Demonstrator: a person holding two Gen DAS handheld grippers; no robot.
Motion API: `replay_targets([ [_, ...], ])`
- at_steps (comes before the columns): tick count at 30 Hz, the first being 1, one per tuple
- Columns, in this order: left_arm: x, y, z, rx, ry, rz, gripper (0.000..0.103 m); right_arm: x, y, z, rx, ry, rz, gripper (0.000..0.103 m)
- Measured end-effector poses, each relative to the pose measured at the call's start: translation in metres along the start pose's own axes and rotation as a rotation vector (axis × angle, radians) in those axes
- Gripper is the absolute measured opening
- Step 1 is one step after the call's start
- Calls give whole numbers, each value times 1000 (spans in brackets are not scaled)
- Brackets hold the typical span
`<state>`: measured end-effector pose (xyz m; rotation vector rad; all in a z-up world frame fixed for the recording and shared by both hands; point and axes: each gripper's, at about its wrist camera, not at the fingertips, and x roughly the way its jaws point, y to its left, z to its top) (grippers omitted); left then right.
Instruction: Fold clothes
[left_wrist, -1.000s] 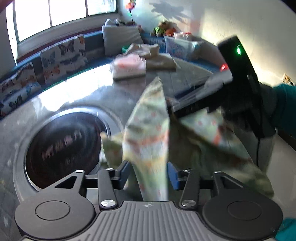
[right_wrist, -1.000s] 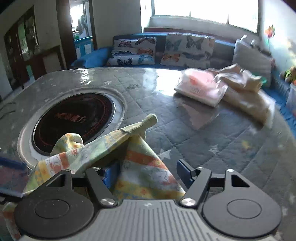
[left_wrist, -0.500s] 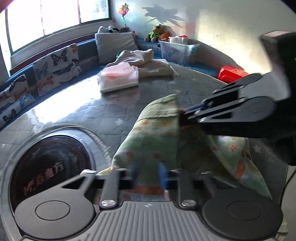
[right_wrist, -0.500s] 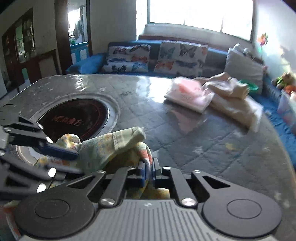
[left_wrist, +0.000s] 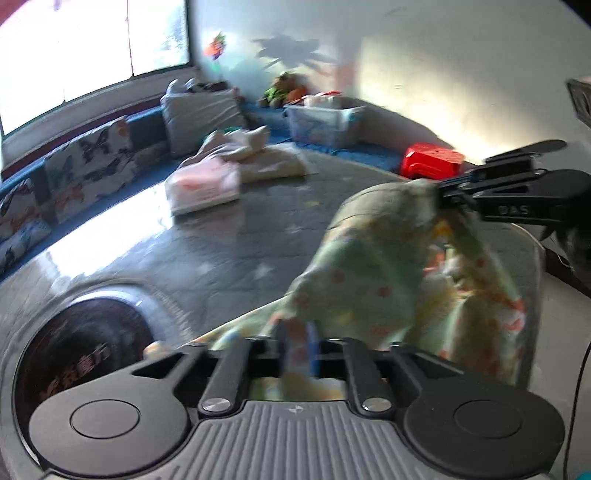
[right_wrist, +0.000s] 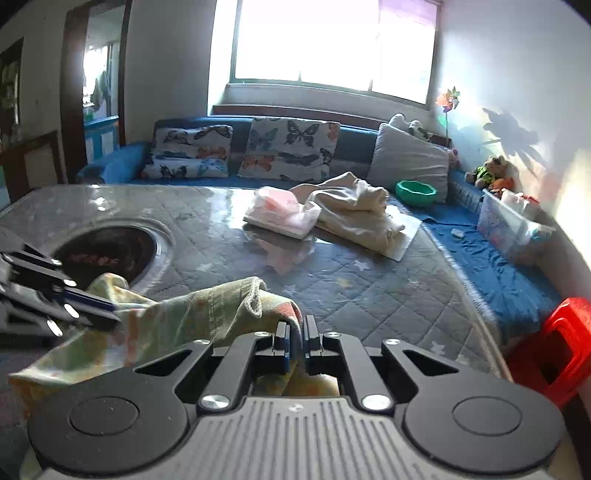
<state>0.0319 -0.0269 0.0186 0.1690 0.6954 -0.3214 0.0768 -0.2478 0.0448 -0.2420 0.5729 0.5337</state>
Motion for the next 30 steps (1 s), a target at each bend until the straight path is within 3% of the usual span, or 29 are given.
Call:
replay_targets([
  [2,0,-12,4,23,-25,-18,45,-5,-1,-1,14,-9,22,6],
  [5,5,-29,10,58,-37,-37,53,-11,2,-2,24,-17,66,6],
  [12,26,-53,18,96,-40,14,59,-21,17,-1,27,-28,183,6],
  [13,27,-52,18,86,-41,11,56,-22,19,-2,29,-29,198,6],
  [14,28,-51,19,78,-43,5,37,-23,20,-2,33,-31,217,6],
  [15,28,-49,19,73,-41,-5,25,-25,22,-2,31,-36,221,6],
  [17,26,-41,18,53,-37,-17,11,-28,23,-4,12,-48,185,6],
  [25,-12,12,10,-68,-79,53,3,-34,-10,-18,114,-45,72,5],
  [28,-28,36,3,-122,-92,95,3,-39,-31,-26,217,-37,44,5],
  [30,-39,52,-3,-156,-93,129,3,-42,-35,-30,191,-45,-30,5],
])
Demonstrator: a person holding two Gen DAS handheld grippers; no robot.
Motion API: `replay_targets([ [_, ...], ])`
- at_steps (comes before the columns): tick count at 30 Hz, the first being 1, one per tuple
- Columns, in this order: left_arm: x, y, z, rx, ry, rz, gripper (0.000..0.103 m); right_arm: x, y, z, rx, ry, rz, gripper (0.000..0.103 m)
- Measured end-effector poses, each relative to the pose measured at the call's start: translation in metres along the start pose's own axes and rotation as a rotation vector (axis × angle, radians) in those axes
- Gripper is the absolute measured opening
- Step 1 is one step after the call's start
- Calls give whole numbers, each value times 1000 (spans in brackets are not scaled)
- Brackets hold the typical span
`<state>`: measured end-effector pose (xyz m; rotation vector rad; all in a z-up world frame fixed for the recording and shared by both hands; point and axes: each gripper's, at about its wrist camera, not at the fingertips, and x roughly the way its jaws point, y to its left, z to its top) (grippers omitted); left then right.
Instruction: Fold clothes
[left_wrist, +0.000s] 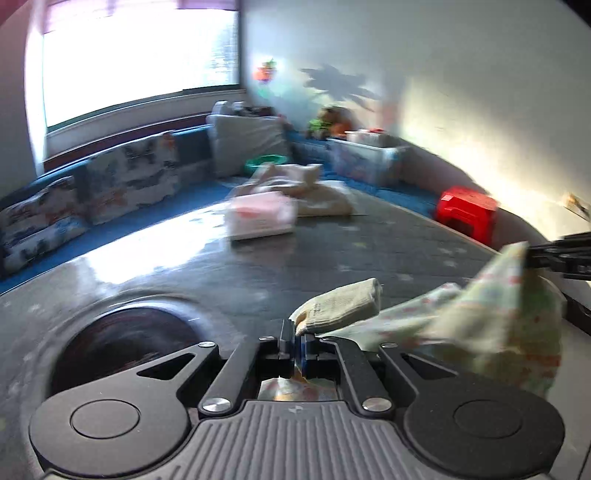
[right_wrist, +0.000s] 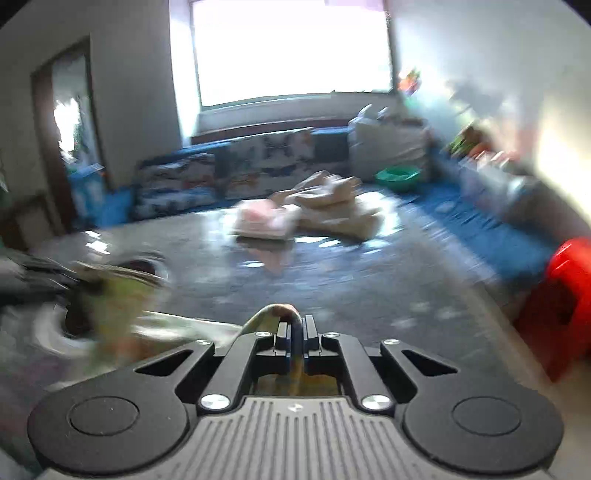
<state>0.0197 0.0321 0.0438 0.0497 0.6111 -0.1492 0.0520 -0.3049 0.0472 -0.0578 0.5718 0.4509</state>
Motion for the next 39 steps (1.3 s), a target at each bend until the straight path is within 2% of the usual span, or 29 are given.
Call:
replay_targets([
  [4,-25,38,-11,-65,4,62,3,-6,-20,-5,24,-15,-125,5],
  [7,-47,66,-25,-110,12,124,3,-9,-35,-9,51,9,-222,5],
  [9,-63,85,-36,-151,24,161,3,-8,-43,-14,59,42,-277,5],
  [12,-80,107,-53,-199,47,226,3,-1,-56,-25,79,141,-309,6],
  [17,-93,137,-85,-279,125,322,3,6,-73,-40,146,236,-307,12],
  [18,-95,140,-91,-288,142,335,3,5,-76,-39,164,242,-297,20],
  [21,-101,147,-104,-303,186,368,4,0,-79,-36,173,245,-292,35],
  [25,-103,162,-115,-366,245,404,9,-4,-88,-31,236,253,-292,38],
  [26,-103,165,-116,-376,254,420,11,-4,-90,-30,247,256,-298,43],
  [27,-104,168,-116,-381,257,430,11,-4,-91,-29,249,254,-308,43],
  [29,-108,172,-116,-381,263,455,22,-6,-93,-26,260,243,-307,43],
  [30,-109,172,-115,-374,259,461,23,-6,-94,-25,264,237,-314,45],
  [33,-112,173,-111,-361,249,467,23,-7,-97,-19,297,215,-352,53],
  [35,-112,170,-109,-341,243,462,23,-10,-104,-20,344,214,-374,54],
  [39,-99,166,-113,-293,272,475,21,-15,-115,-28,424,197,-395,60],
])
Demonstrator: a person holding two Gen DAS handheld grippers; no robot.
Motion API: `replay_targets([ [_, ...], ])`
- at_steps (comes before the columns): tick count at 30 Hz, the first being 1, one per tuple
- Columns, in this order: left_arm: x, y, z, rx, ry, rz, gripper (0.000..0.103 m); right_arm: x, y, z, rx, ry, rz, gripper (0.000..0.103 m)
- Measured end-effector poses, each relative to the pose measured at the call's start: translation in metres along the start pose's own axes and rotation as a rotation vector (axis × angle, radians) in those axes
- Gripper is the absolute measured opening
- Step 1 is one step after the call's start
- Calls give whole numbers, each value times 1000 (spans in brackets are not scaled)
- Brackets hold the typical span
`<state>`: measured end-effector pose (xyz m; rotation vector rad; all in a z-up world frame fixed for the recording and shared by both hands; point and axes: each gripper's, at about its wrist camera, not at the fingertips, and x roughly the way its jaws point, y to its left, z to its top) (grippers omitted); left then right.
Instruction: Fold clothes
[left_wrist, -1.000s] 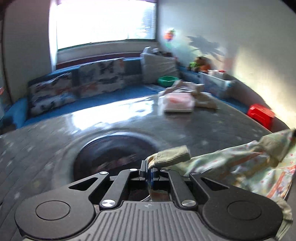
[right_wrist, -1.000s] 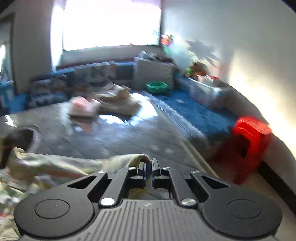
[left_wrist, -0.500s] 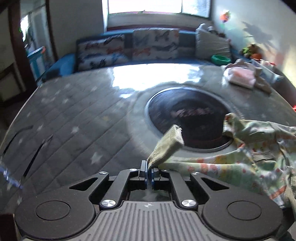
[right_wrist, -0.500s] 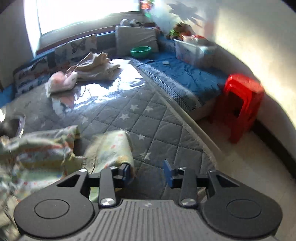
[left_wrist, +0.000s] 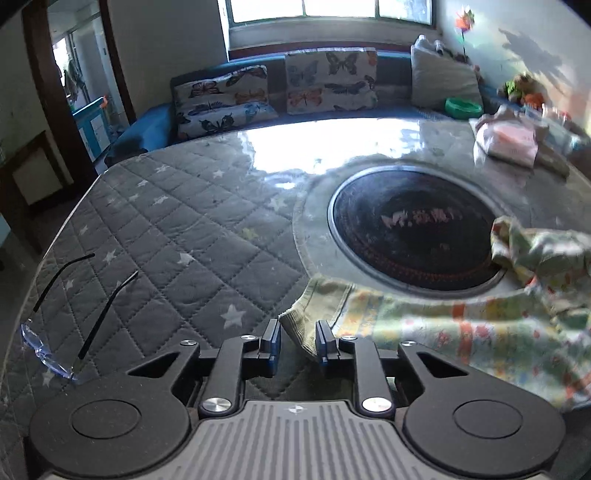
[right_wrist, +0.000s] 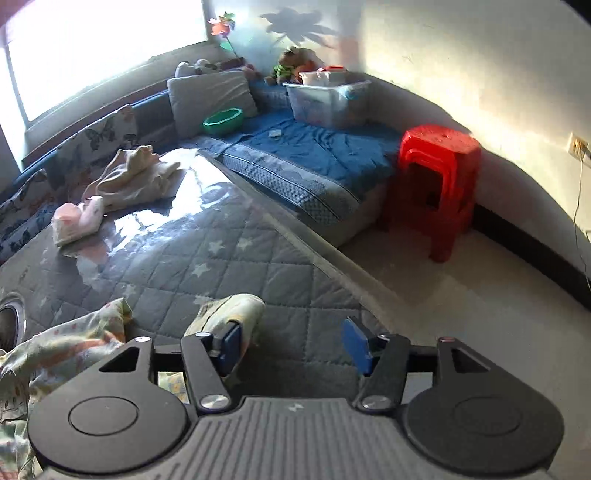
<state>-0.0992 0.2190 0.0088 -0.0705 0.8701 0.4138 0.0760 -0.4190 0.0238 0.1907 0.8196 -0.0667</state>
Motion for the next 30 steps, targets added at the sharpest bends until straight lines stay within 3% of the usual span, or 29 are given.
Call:
replay_targets([
  [3,8,-3,-5,25,22,28,10,1,-23,-2,142,17,41,66],
  [7,12,-1,-9,25,38,43,10,0,-46,-4,272,30,88,66],
  [8,11,0,-9,24,36,47,10,-2,-47,-4,270,19,65,67],
  [11,9,3,-7,19,37,57,14,-3,-36,-6,134,37,21,66],
  [14,3,9,-2,10,17,80,14,-8,-22,-10,12,-6,-84,67],
  [19,-6,21,6,-9,-14,132,20,-12,-16,-6,-25,-78,-147,68],
  [22,-11,23,11,-12,-35,142,24,-13,-19,2,3,-120,-227,75],
  [25,-11,21,14,-12,-42,131,24,-12,-33,4,60,-86,-177,75],
  [27,-10,14,18,-9,-47,100,24,-13,-24,1,-10,-100,-173,75],
  [30,-8,-4,27,22,-63,45,24,-9,1,-3,-99,-97,-75,74],
])
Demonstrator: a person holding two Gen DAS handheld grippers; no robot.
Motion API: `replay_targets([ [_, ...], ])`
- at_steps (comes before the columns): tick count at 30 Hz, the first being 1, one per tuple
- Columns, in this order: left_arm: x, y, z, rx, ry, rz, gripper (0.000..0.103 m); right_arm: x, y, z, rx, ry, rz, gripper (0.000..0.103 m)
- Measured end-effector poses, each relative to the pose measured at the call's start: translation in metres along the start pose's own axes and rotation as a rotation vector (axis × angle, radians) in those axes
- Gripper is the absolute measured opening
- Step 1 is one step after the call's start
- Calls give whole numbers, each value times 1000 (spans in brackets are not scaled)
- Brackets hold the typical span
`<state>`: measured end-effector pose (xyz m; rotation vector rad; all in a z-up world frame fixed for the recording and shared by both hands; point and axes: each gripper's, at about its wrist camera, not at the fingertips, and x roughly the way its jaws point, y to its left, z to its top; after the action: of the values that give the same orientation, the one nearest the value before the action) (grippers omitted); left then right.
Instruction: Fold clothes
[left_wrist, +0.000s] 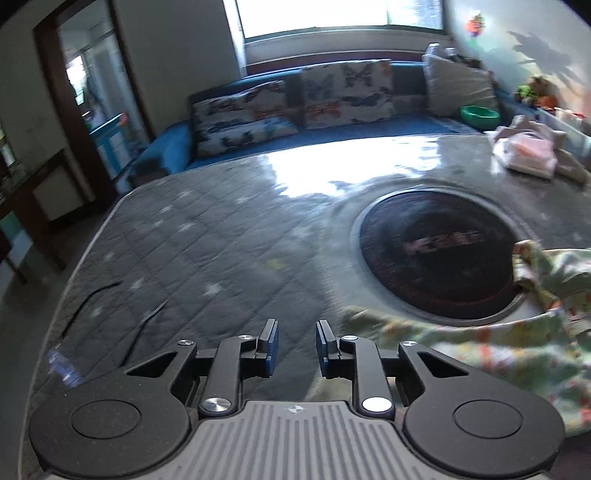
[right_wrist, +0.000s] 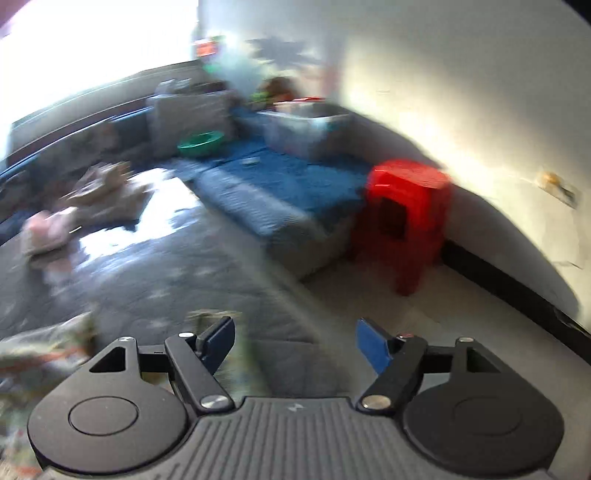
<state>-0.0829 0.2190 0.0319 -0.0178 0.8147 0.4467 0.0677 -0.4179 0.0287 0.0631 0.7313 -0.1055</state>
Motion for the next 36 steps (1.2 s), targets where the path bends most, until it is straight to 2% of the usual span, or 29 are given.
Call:
replay_targets([
  [2,2,-14,5,14,-10,-52,25,5,16,-1,-43,11,52,73],
  [3,3,-22,8,24,-16,-79,25,7,26,-2,-75,22,92,70],
  [6,9,-52,14,64,-20,-166,28,14,57,-1,-143,52,225,70],
  [11,21,-104,28,125,-23,-299,36,30,112,13,-245,46,397,70],
  [16,42,-145,49,148,-28,-398,48,57,148,25,-304,84,453,70],
  [22,74,-179,65,160,25,-449,48,89,167,34,-330,122,469,70],
  [28,98,-193,68,165,86,-467,50,103,164,33,-349,165,483,70],
  [31,104,-198,68,170,98,-472,47,108,166,30,-356,189,500,66],
  [33,105,-200,67,178,100,-487,37,109,168,27,-367,201,505,59],
  [34,105,-201,66,182,98,-491,29,109,169,25,-372,206,507,57],
  [36,104,-203,66,194,84,-484,19,111,171,22,-376,222,515,39],
])
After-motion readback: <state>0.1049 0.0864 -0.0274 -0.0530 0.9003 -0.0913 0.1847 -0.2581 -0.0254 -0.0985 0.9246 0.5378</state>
